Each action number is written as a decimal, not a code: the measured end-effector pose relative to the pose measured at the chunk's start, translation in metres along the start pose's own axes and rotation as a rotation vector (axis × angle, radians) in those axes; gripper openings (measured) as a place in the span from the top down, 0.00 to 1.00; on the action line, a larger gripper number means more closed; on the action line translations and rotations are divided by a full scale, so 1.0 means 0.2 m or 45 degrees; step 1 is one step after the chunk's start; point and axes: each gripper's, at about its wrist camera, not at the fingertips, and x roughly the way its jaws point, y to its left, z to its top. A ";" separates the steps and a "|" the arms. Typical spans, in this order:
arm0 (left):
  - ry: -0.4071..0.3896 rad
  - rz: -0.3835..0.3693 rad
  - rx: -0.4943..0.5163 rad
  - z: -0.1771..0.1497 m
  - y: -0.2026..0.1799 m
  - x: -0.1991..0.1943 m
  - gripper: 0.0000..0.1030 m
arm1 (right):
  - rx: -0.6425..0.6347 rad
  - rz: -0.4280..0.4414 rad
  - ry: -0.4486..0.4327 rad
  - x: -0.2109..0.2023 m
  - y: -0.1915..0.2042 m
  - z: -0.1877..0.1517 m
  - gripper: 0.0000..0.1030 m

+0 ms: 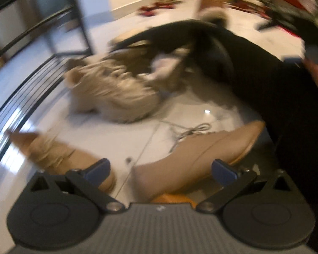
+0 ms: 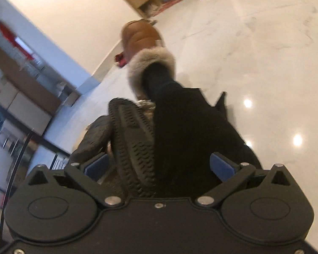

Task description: Organize scattered shoes

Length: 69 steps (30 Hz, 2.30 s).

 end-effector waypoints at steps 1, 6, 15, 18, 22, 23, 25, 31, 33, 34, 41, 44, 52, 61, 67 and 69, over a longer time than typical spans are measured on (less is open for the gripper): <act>-0.001 -0.023 0.016 0.00 0.00 0.02 0.01 | 0.004 0.002 0.005 0.00 -0.01 0.00 0.00; 0.047 -0.108 0.153 -0.05 -0.06 0.10 0.01 | 0.086 0.034 0.014 0.02 -0.07 0.02 0.00; 0.061 -0.162 0.422 -0.06 -0.10 0.21 0.05 | 0.031 -0.003 0.014 0.01 -0.03 -0.01 0.00; 0.087 -0.202 0.438 -0.07 -0.11 0.26 0.09 | 0.016 -0.016 0.014 0.01 -0.02 -0.02 0.00; 0.099 -0.196 0.419 -0.09 -0.12 0.29 0.12 | 0.014 -0.020 0.010 0.01 -0.02 -0.02 0.00; 0.102 -0.195 0.415 -0.10 -0.12 0.30 0.13 | 0.014 -0.020 0.010 0.02 -0.02 -0.02 0.00; 0.108 -0.192 0.406 -0.11 -0.13 0.31 0.17 | 0.012 -0.022 0.010 0.02 -0.02 -0.02 0.00; 0.147 -0.171 0.357 -0.14 -0.13 0.31 0.27 | 0.015 -0.016 0.011 0.02 -0.03 -0.02 0.00; 0.169 -0.158 0.340 -0.13 -0.14 0.31 0.32 | 0.021 -0.011 0.010 0.01 -0.03 -0.02 0.00; 0.181 -0.155 0.336 -0.12 -0.13 0.30 0.37 | 0.026 -0.007 0.010 0.01 -0.04 -0.02 0.00; 0.231 -0.075 0.005 -0.10 -0.05 0.24 0.55 | 0.093 0.041 0.005 0.00 -0.09 -0.01 0.00; 0.222 0.000 -0.167 -0.10 -0.04 0.20 0.58 | 0.123 0.056 -0.003 0.00 -0.10 -0.01 0.00; 0.117 0.069 -0.412 -0.02 -0.03 0.00 0.60 | 0.177 0.096 -0.004 0.00 -0.14 0.00 0.00; 0.206 0.105 -0.499 -0.10 -0.06 0.04 0.60 | 0.205 0.115 -0.003 -0.01 -0.15 0.00 0.00; 0.216 0.098 -0.520 -0.14 -0.06 0.11 0.56 | 0.197 0.111 0.000 -0.01 -0.15 0.00 0.00; 0.223 0.106 -0.530 -0.13 -0.05 0.14 0.52 | 0.193 0.110 0.001 0.00 -0.15 0.00 0.00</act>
